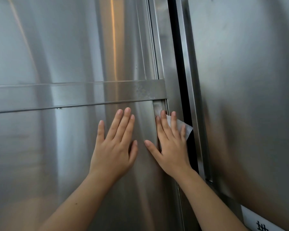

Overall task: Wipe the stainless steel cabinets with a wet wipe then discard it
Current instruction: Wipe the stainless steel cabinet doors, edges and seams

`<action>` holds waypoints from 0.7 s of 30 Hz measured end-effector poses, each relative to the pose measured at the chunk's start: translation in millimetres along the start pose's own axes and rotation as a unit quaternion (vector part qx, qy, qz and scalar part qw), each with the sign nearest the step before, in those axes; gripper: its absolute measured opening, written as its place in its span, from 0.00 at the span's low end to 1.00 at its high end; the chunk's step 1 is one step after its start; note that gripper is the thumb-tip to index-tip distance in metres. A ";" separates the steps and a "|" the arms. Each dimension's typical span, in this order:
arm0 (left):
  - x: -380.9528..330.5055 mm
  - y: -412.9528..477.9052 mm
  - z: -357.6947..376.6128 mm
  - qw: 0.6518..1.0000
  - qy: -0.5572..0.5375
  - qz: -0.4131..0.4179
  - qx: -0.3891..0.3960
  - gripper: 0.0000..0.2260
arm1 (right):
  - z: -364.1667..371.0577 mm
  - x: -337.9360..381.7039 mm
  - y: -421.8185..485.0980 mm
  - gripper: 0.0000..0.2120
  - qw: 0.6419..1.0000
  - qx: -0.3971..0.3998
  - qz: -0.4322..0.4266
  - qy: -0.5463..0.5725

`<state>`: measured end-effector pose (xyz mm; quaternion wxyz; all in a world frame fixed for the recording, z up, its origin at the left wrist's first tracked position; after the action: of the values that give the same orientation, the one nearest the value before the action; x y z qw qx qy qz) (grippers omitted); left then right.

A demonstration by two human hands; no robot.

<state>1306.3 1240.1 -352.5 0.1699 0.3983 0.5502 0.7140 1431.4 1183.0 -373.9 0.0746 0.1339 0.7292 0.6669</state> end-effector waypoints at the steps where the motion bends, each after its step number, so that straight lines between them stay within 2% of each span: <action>1: 0.0 0.2 0.1 1.000 0.001 0.000 0.001 0.27 | -0.3 -0.5 0.0 0.34 1.000 -0.002 -0.001 0.000; 9: -0.4 0.1 -1.1 1.000 0.002 -0.003 0.005 0.28 | -1.0 -1.4 -2.6 0.29 0.999 -0.027 0.001 0.025; 15: -0.7 0.8 -1.5 1.000 0.004 -0.003 0.008 0.28 | -5.6 -2.2 -2.0 0.27 0.991 -0.074 0.016 0.110; 19: -0.6 0.6 -1.9 1.000 0.006 -0.004 0.005 0.28 | -10.8 10.5 -0.8 0.27 0.986 -0.099 -0.016 0.130; 21: -0.7 0.7 -2.5 1.000 0.007 -0.004 0.003 0.28 | -9.0 18.9 1.5 0.27 0.985 -0.085 -0.044 0.142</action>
<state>1304.9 1237.7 -352.3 0.1682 0.3916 0.5552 0.7143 1410.9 1180.1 -370.1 0.0106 -0.0010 0.6786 0.7345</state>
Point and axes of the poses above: each hand's wrist, its own y-axis towards the middle knuckle, its own z-axis out of the palm, x = y × z, the point moved 7 cm from there along y, towards the middle knuckle, and after that the axes turned 15 degrees about -x, right-handed, at the moved point
